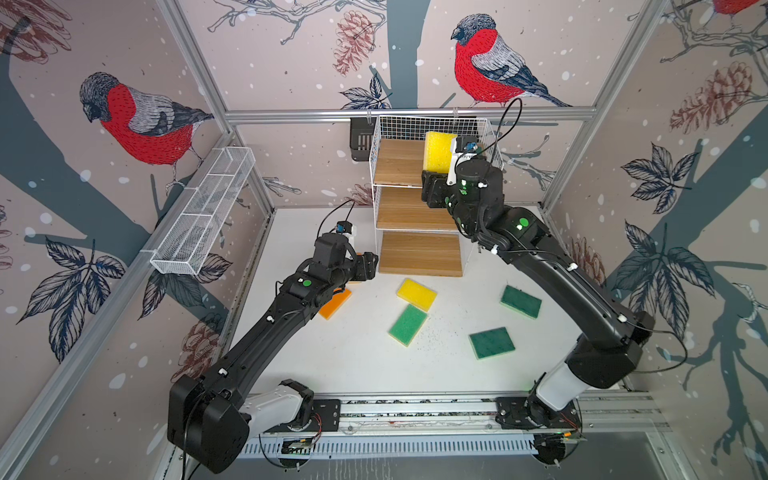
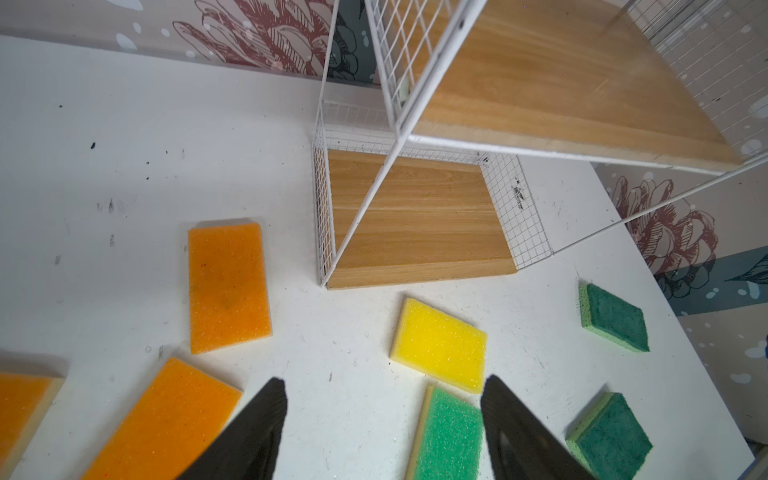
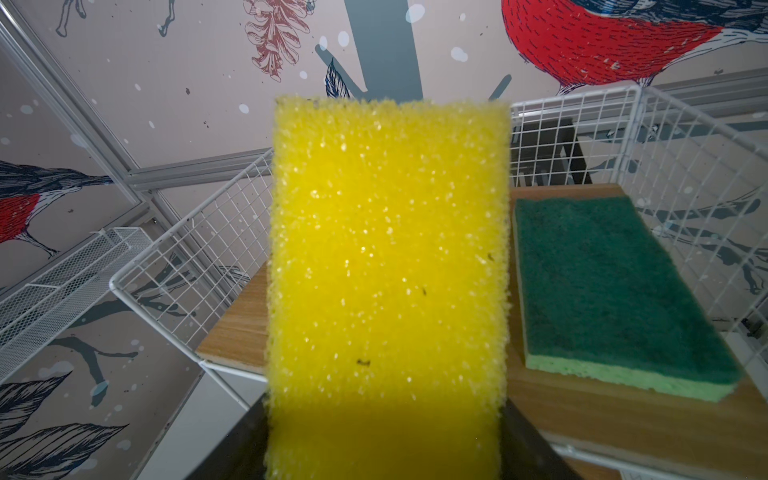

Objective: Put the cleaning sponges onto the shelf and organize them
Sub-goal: 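Lower the yellow sponge onto the top shelf beside the green sponge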

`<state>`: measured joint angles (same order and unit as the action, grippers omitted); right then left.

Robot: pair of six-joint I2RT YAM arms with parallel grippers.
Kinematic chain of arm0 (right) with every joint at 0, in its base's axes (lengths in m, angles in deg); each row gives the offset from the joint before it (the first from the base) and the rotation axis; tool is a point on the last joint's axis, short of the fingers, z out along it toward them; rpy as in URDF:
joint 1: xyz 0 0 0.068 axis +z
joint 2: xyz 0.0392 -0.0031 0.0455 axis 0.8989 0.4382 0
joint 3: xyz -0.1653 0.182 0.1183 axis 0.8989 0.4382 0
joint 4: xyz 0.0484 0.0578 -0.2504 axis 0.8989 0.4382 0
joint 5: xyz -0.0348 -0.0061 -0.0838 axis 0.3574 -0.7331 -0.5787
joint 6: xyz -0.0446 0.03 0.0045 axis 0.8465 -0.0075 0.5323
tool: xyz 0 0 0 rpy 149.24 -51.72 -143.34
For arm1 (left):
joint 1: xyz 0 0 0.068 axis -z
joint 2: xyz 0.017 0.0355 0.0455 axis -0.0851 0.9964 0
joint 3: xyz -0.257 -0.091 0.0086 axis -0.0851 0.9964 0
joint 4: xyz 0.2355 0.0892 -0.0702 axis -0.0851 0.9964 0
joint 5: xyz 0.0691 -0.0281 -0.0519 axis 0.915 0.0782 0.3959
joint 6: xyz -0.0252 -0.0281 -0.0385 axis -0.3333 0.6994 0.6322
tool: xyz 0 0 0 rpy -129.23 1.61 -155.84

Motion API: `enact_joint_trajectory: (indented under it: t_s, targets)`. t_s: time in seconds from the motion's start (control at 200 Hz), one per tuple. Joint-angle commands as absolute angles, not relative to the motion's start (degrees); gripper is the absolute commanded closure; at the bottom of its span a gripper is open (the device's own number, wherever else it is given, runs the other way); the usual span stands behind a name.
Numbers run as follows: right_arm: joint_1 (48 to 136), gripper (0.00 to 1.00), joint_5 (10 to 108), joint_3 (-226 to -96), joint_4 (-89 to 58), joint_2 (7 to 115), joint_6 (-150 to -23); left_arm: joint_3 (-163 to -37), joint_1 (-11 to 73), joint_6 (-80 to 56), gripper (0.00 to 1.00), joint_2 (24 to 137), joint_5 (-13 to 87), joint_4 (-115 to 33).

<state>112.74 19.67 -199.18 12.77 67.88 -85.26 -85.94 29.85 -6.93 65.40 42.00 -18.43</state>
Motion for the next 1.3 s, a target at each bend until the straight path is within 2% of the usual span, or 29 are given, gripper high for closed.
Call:
enact_joint_trajectory:
  t_s: [0.0,0.575,1.291]
  targets:
    - [112.8,0.30,17.7,-200.8,10.6,69.1,-84.0,-86.9,29.5,-6.7,0.25,65.6,41.0,-20.3]
    - [112.2,0.29,12.7,-207.1,14.6,75.7,-81.1,-87.5,27.8,-6.8,0.25,66.2,39.0,-20.4]
    - [109.2,0.27,16.0,-210.1,16.1,79.1,-79.3,-87.6,26.8,-6.6,0.25,67.7,37.7,-21.1]
